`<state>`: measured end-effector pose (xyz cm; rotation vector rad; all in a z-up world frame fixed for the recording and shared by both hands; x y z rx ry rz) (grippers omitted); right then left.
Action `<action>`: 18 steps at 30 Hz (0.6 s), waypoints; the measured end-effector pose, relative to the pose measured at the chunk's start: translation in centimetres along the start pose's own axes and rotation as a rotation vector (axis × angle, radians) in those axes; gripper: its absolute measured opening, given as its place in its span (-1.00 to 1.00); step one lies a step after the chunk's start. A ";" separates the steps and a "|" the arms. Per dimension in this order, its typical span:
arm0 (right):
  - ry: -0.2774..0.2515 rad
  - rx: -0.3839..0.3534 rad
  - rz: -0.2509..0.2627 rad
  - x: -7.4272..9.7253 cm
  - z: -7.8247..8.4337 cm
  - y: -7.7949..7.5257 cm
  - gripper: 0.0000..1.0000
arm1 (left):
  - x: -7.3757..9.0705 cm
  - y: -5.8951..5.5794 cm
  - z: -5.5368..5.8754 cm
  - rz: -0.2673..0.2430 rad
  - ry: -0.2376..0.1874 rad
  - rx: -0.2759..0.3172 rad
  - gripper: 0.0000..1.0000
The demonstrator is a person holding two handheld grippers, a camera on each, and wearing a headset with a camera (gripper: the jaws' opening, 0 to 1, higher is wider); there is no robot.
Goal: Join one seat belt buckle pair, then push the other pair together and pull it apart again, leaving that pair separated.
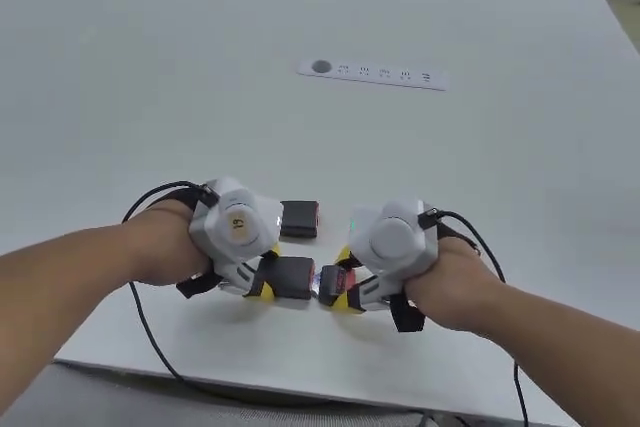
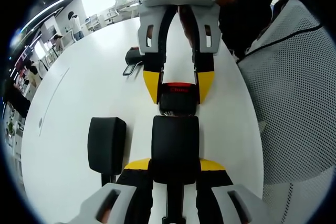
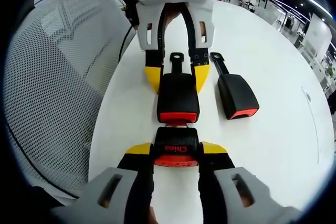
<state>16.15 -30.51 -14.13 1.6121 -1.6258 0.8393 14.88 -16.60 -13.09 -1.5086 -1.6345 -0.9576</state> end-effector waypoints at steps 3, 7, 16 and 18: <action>0.002 0.008 0.002 0.0 -0.1 0.0 -0.39 | -0.1 0.1 0.0 0.004 0.010 -0.003 -0.38; 0.001 -0.007 0.001 0.2 -0.1 0.1 -0.39 | -0.1 0.2 0.1 0.004 0.009 0.006 -0.38; 0.000 -0.005 0.004 0.2 0.1 0.2 -0.36 | -0.5 0.5 0.4 0.000 0.046 0.024 -0.35; -0.001 -0.006 0.008 0.3 0.1 0.2 -0.36 | -0.5 0.5 0.3 0.001 0.054 0.021 -0.35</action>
Point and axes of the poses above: the centre of the closed fingertips' face, and the gripper's own axes: x roughly backward along the fingers, y roughly to its left, z roughly out of its underside, the point moved 8 cm from there along x, roughly backward along the fingers, and after that the axes turned 3 degrees about -x, right-handed, at the moved point
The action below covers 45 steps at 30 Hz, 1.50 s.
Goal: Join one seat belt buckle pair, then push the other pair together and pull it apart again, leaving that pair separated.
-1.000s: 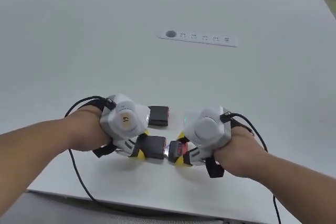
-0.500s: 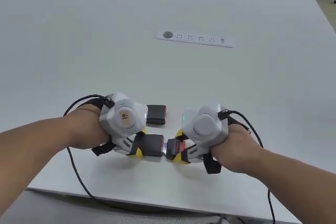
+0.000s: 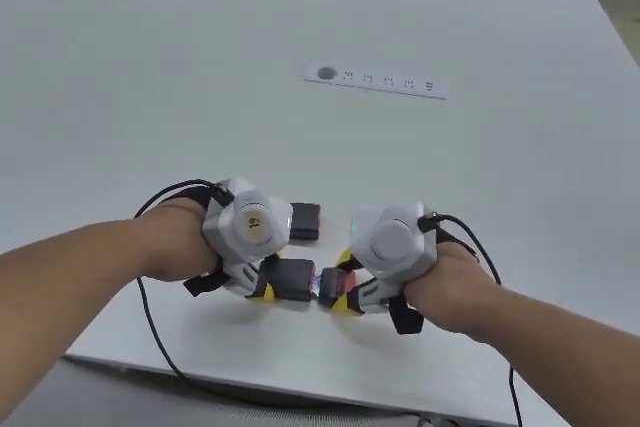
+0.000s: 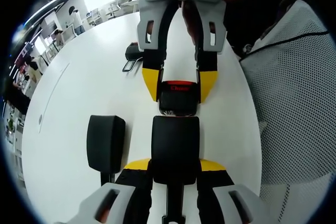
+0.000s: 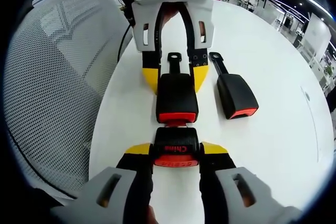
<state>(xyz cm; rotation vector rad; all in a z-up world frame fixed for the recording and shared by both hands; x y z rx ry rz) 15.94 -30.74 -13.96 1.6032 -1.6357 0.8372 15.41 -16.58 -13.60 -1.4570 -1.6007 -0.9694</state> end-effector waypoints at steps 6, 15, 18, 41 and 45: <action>-0.001 -0.024 0.011 0.2 0.1 0.0 -0.34 | -0.1 0.1 0.2 -0.012 0.004 0.019 -0.33; -0.043 -0.054 0.024 1.1 -0.6 0.2 -0.36 | 1.0 0.5 -0.3 -0.068 -0.005 0.017 -0.18; -0.050 -0.037 0.022 1.9 -1.0 0.7 -0.36 | 2.5 0.4 -1.0 -0.078 -0.007 -0.001 -0.15; 0.025 -0.028 0.162 8.7 4.4 -5.6 -0.43 | 3.5 5.7 -2.2 -0.155 -0.012 -0.055 -0.14; 0.041 -0.042 0.190 9.0 5.6 -6.8 -0.38 | 3.0 6.5 -1.9 -0.146 0.000 -0.111 -0.14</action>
Point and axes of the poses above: the centre of the closed fingertips' face, and the gripper's own axes: x roughly backward along the fingers, y roughly to its left, z roughly out of its underside, the point moved 8 cm from there along x, roughly backward along the fingers, and after that the axes turned 3 degrees about -x, right-handed, at the moved point
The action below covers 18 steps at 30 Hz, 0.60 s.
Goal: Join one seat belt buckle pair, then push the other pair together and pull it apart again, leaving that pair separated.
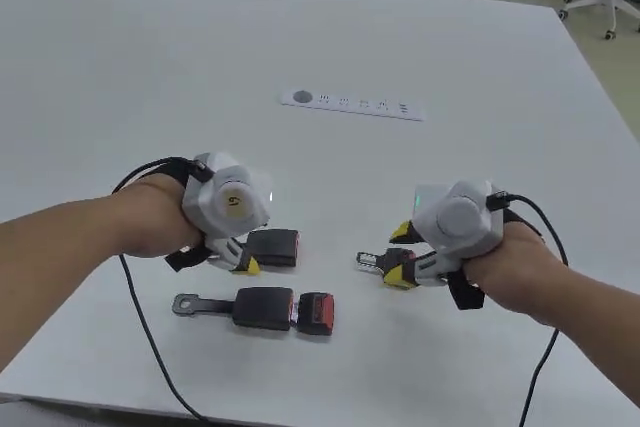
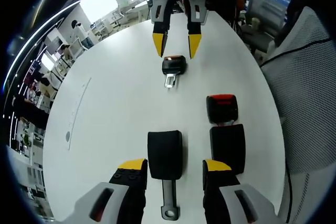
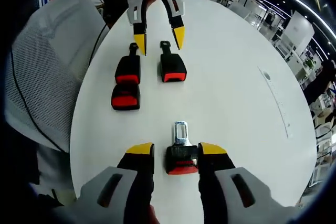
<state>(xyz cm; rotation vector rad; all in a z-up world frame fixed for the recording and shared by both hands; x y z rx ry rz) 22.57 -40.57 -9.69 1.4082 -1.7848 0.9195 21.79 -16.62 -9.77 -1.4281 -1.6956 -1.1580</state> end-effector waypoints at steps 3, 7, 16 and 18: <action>0.029 0.015 0.000 -0.1 0.7 -0.6 -0.39 | -0.2 0.6 0.1 0.004 0.003 0.012 -0.11; 0.075 0.053 -0.011 0.1 1.1 -0.6 -0.40 | -0.5 0.9 0.3 0.018 0.010 0.014 -0.07; 0.106 0.050 -0.070 -1.6 2.0 -0.8 -0.34 | -2.3 1.8 1.8 0.089 0.036 0.012 -0.04; 0.105 0.040 -0.082 -1.7 2.1 -0.9 -0.35 | -2.8 1.8 1.9 0.103 0.044 0.005 -0.03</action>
Point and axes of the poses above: the centre of the closed fingertips' face, and the gripper's own axes: x roughly backward along the fingers, y roughly to its left, z roughly out of its underside, the point moved 8 cm from there along x, roughly backward along the fingers, and after that the axes turned 3 degrees about -x, right-handed, at the moved point
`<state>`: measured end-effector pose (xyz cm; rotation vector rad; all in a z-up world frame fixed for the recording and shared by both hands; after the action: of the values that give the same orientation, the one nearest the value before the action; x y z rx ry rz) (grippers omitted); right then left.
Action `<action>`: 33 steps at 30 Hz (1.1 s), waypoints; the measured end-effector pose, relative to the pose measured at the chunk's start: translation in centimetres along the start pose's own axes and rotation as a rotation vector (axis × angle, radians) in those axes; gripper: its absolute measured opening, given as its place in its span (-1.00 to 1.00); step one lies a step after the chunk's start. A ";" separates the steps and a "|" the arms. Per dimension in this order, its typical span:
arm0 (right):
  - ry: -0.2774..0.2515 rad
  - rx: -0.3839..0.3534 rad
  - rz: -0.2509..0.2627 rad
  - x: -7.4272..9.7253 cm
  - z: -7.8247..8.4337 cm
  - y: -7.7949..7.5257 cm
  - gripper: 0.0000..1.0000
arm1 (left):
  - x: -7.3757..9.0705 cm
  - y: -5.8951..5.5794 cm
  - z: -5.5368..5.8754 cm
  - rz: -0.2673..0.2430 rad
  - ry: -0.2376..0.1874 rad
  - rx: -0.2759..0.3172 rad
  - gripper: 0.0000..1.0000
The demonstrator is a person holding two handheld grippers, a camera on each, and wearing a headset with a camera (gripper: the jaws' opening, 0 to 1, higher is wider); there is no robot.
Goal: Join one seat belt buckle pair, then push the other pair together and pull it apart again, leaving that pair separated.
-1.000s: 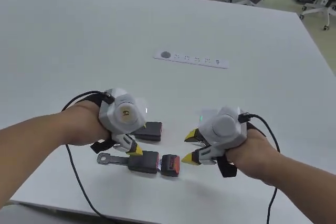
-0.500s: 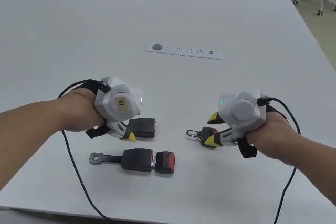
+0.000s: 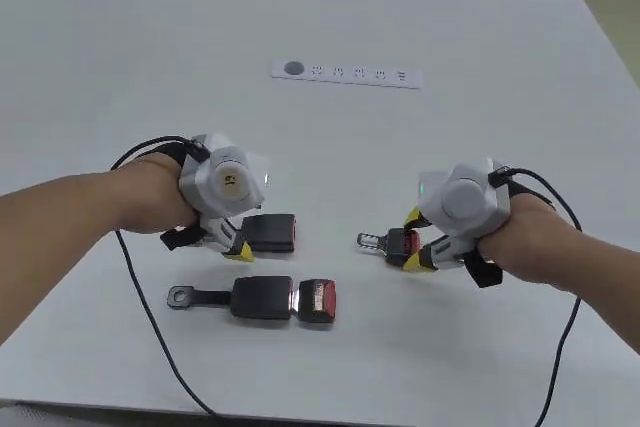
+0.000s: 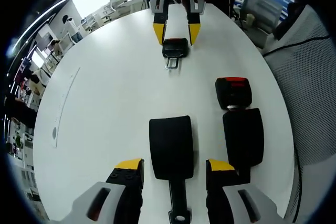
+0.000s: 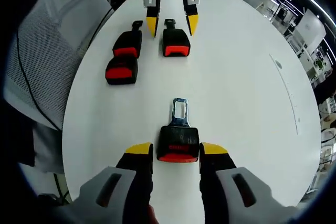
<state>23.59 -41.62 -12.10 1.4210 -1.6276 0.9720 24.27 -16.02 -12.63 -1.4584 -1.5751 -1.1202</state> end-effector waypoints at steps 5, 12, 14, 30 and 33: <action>0.010 -0.003 -0.017 -0.5 0.4 -0.4 -0.38 | -0.6 0.2 0.3 0.021 0.000 0.003 -0.06; 0.014 0.010 -0.052 -0.7 0.3 -0.6 -0.37 | -0.7 0.2 0.3 0.051 -0.010 0.032 -0.16; 0.016 0.016 -0.063 -0.7 0.4 -0.6 -0.37 | -0.7 0.1 0.2 0.055 -0.008 0.030 -0.19; 0.008 0.021 -0.123 -1.5 0.7 -1.5 -0.37 | -0.9 -0.4 0.0 0.083 0.004 0.082 -0.33; 0.012 0.024 -0.124 -1.7 0.7 -1.6 -0.36 | -0.9 -0.4 0.2 0.079 0.000 0.094 -0.33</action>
<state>25.27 -41.72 -13.79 1.5108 -1.5042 0.9296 23.96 -16.22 -13.60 -1.4456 -1.5350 -0.9880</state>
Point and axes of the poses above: the centre of the closed fingertips' face, and the gripper's own axes: x roughly backward along the fingers, y roughly to its left, z roughly out of its underside, the point moved 8 cm from there along x, roughly backward along the fingers, and after that the axes turned 3 degrees about -x, right-handed, at the moved point
